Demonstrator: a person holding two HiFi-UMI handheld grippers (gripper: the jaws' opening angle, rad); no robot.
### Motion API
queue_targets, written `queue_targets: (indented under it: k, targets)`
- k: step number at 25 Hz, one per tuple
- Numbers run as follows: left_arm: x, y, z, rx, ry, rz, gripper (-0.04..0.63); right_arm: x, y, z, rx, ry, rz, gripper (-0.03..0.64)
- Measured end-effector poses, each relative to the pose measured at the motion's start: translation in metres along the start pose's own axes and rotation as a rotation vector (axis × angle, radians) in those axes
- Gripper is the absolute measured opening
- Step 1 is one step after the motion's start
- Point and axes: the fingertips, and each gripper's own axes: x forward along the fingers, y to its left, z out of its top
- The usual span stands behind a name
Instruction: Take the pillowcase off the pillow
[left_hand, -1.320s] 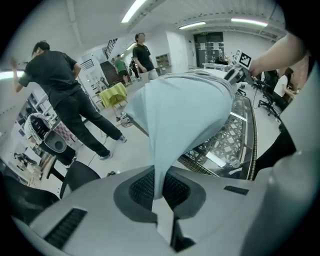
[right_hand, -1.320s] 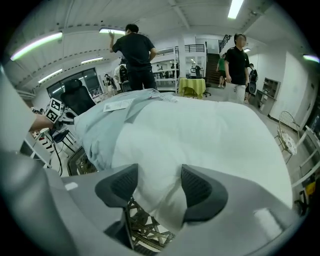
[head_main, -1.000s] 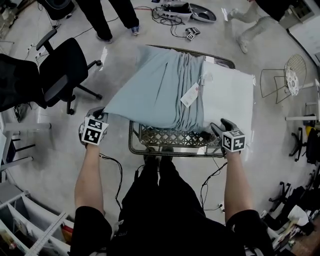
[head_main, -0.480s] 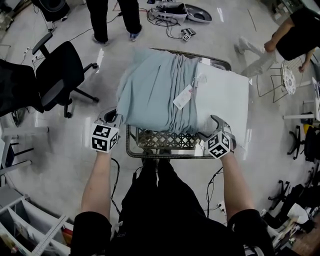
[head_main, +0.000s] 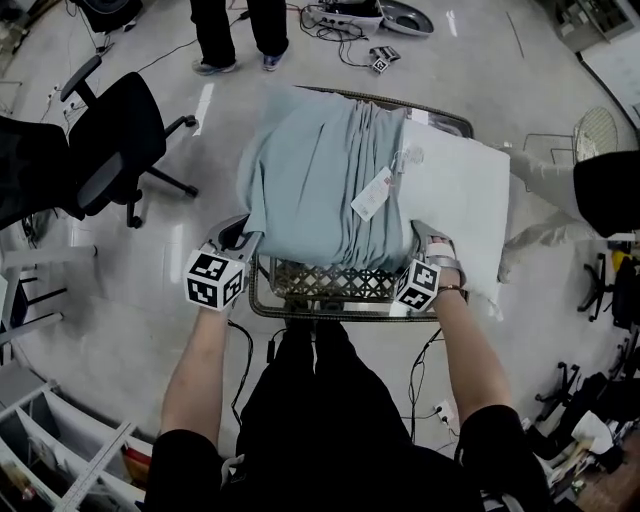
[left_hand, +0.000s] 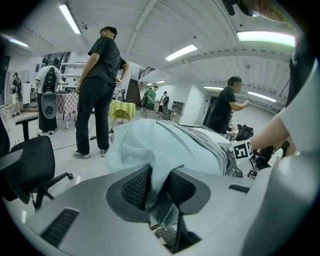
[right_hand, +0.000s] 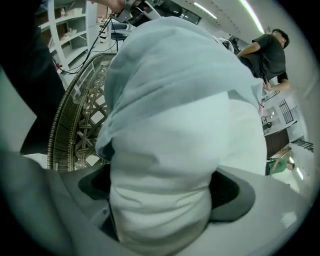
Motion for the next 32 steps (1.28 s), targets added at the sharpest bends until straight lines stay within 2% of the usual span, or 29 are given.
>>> queue_targets:
  k: [1,2,4,6,8,10,13,17,20,27,32]
  targets:
    - [0.003,0.0,-0.002,0.01,0.013,0.011,0.079,-0.002,-0.004,0.0,0.002,-0.006,-0.008,0.546]
    - [0.005,0.002,-0.003,0.027,0.031,0.033,0.011,-0.006,-0.007,0.0,0.004,-0.011,-0.012,0.488]
    - [0.005,0.011,-0.003,0.085,0.082,0.103,0.008,-0.012,-0.012,-0.001,0.0,-0.014,-0.006,0.42]
    - [-0.004,0.033,0.0,0.142,0.116,0.211,0.006,-0.018,-0.012,-0.004,-0.017,-0.004,0.005,0.37]
    - [-0.024,0.066,0.005,0.141,0.132,0.32,0.006,-0.024,-0.012,-0.009,-0.026,0.005,0.014,0.321]
    - [-0.046,0.091,0.001,0.104,0.158,0.36,0.006,-0.034,-0.012,-0.015,-0.007,-0.001,0.019,0.293]
    - [-0.069,0.102,-0.02,0.011,0.155,0.323,0.006,-0.05,-0.013,-0.023,0.039,-0.019,0.03,0.271]
    - [-0.085,0.11,-0.039,-0.216,0.071,0.278,0.006,-0.068,-0.014,-0.039,0.06,-0.022,0.09,0.261]
    - [-0.091,0.124,-0.031,-0.314,0.002,0.272,0.006,-0.08,-0.021,-0.042,0.072,-0.028,0.116,0.256]
    - [-0.106,0.143,0.02,-0.326,-0.105,0.259,0.006,-0.102,-0.03,-0.046,0.084,-0.046,0.148,0.252]
    - [-0.118,0.152,0.037,-0.35,-0.15,0.274,0.006,-0.117,-0.025,-0.06,0.117,-0.066,0.159,0.252]
